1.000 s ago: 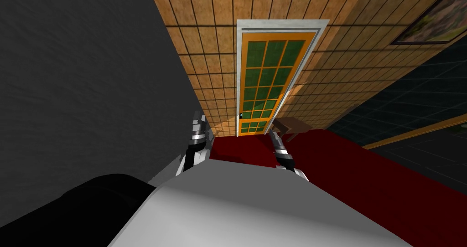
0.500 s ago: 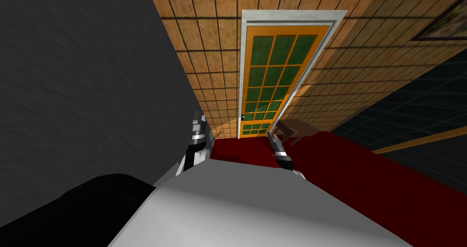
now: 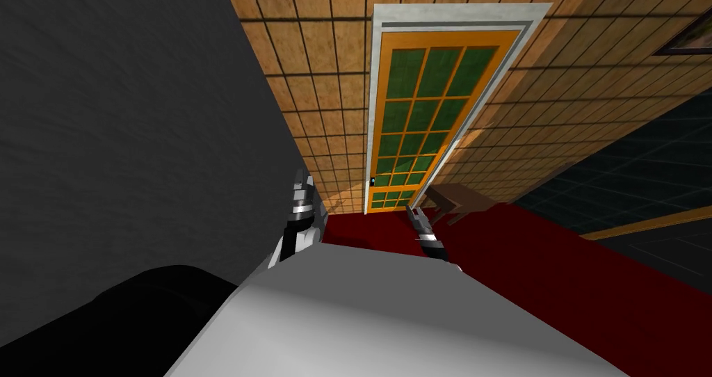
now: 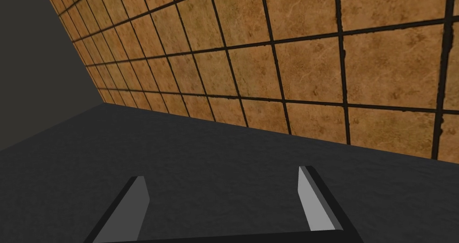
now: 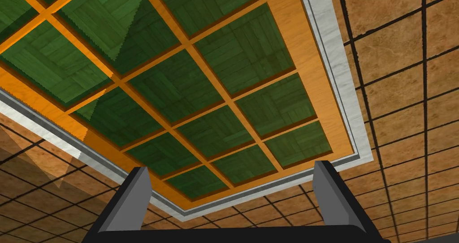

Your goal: Pull the door open

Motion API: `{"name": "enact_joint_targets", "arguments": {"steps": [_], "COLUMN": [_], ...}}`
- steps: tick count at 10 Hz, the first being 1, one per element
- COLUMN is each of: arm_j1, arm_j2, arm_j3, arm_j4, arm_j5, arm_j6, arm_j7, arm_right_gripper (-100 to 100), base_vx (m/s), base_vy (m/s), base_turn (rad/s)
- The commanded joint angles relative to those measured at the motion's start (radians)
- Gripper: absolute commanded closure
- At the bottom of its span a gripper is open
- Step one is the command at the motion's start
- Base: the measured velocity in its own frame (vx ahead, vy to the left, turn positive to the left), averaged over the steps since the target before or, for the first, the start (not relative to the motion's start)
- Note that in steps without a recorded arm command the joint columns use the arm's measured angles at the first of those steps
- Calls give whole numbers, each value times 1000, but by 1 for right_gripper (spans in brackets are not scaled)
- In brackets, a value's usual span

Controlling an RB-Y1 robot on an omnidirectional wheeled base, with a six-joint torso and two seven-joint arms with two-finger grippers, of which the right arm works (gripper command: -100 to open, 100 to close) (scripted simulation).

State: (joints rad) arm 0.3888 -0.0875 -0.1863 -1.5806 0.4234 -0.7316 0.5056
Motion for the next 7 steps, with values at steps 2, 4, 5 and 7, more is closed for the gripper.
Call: {"name": "enact_joint_targets", "arguments": {"steps": [2,4,5,7], "arm_j1": [-11,-22,-25,-32], "arm_j2": [0,2,2,4], "arm_j3": [-14,-29,-34,-44], "arm_j4": [50,104,122,157], "arm_j5": [26,56,66,85], "arm_j6": [-28,-56,-66,-85], "arm_j7": [40,83,97,125], "arm_right_gripper": [-100,-100,-100,-100], "base_vx": [97,141,134,105], "base_vy": [54,69,83,53], "base_turn": [5,9,1,1]}}
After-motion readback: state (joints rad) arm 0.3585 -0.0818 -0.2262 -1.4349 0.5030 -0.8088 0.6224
